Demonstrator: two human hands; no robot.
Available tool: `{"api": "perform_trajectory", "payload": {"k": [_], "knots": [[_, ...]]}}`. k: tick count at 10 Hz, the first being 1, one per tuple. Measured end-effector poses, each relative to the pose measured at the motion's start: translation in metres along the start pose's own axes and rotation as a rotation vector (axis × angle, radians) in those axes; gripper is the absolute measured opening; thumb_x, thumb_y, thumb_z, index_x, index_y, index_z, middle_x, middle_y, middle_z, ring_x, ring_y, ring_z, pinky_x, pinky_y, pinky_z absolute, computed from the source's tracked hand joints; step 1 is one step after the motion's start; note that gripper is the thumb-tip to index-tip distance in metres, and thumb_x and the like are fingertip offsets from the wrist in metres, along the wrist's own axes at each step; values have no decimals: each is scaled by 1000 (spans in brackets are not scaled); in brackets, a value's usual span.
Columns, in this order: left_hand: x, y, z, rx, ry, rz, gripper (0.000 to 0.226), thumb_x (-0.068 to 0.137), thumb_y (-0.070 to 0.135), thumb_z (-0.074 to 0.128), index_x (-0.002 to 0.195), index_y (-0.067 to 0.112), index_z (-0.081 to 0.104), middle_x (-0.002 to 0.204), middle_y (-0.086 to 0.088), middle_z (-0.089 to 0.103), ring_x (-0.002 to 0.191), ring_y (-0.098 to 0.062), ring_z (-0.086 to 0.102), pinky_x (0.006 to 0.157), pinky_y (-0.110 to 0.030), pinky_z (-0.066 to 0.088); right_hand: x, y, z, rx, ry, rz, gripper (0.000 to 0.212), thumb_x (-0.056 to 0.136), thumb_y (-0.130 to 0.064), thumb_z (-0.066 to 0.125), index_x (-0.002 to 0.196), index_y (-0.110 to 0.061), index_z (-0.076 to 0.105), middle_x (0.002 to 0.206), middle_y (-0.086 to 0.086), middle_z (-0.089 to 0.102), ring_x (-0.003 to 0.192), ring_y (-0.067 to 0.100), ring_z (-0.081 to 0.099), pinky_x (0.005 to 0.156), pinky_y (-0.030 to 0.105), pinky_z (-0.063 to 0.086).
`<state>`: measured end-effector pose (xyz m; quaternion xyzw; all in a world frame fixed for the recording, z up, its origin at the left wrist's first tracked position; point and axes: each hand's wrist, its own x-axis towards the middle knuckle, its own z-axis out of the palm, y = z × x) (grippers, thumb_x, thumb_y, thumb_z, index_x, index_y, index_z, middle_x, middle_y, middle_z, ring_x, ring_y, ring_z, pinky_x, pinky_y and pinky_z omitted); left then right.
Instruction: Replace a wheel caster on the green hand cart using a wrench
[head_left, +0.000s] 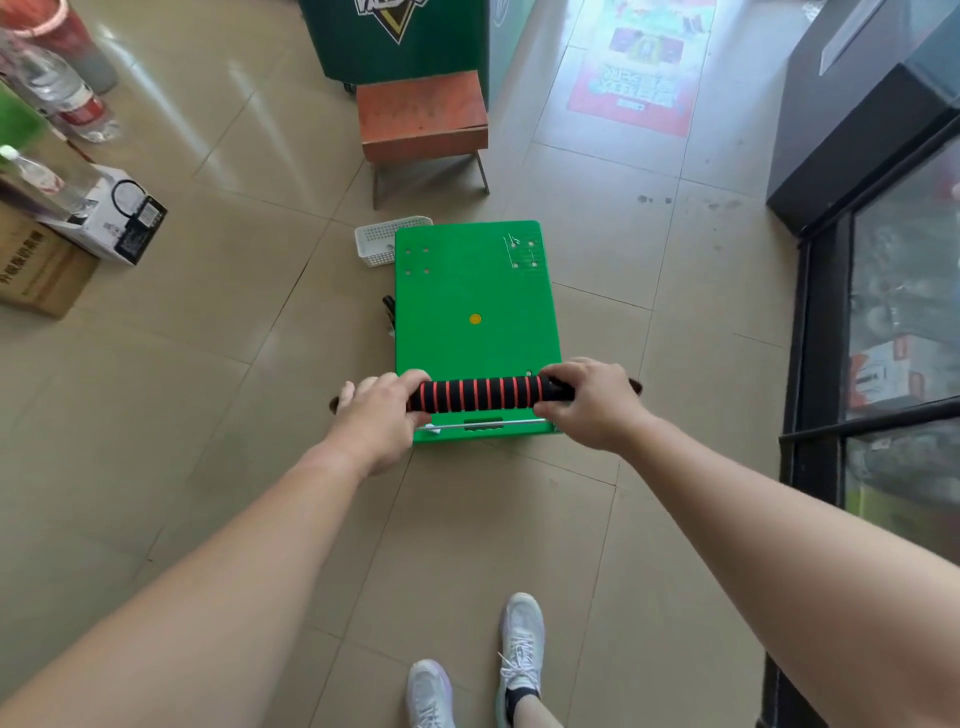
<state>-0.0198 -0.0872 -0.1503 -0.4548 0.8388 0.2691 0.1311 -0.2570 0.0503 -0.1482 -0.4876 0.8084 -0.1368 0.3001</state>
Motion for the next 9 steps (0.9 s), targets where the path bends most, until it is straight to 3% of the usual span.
{"api": "perform_trajectory", "payload": {"k": [3, 5, 7, 8, 9], "knots": [[-71, 1, 39, 27, -65, -33, 43, 103, 29, 57, 143, 38, 46, 123, 6, 58, 128, -22, 47, 125, -54, 11, -75, 15, 34, -21, -7, -21, 32, 85, -45, 71, 115, -35, 67, 99, -13, 64, 100, 14, 56, 91, 32, 29], [-81, 11, 41, 48, -55, -79, 41, 103, 22, 57, 141, 36, 47, 124, 5, 59, 132, -20, 44, 125, -57, 14, -82, 12, 28, -25, -58, 0, 29, 88, -45, 69, 115, -34, 66, 103, -11, 64, 103, 15, 55, 96, 34, 31], [-84, 13, 48, 102, -24, -118, 55, 101, 13, 57, 147, 38, 40, 137, 3, 55, 146, -24, 32, 123, -61, 17, -84, 7, 23, -74, -134, 25, 23, 91, -46, 65, 111, -36, 62, 102, -12, 61, 103, 17, 53, 100, 37, 32], [-94, 28, 34, 145, -33, -167, 64, 105, 25, 54, 159, 39, 22, 161, 0, 32, 156, -25, 15, 124, -61, 8, -89, -1, 21, -178, -147, 73, 48, 94, -50, 58, 139, -37, 47, 139, -7, 51, 140, 21, 36, 117, 47, 14], [-131, 41, 17, 135, -14, -161, 92, 101, 38, 60, 161, 43, -11, 172, 0, 4, 160, -27, 1, 125, -58, 2, -125, -9, 11, -205, -146, 173, 83, 95, -53, 55, 159, -36, 6, 167, -3, 10, 155, 20, -1, 120, 49, -4]]}}
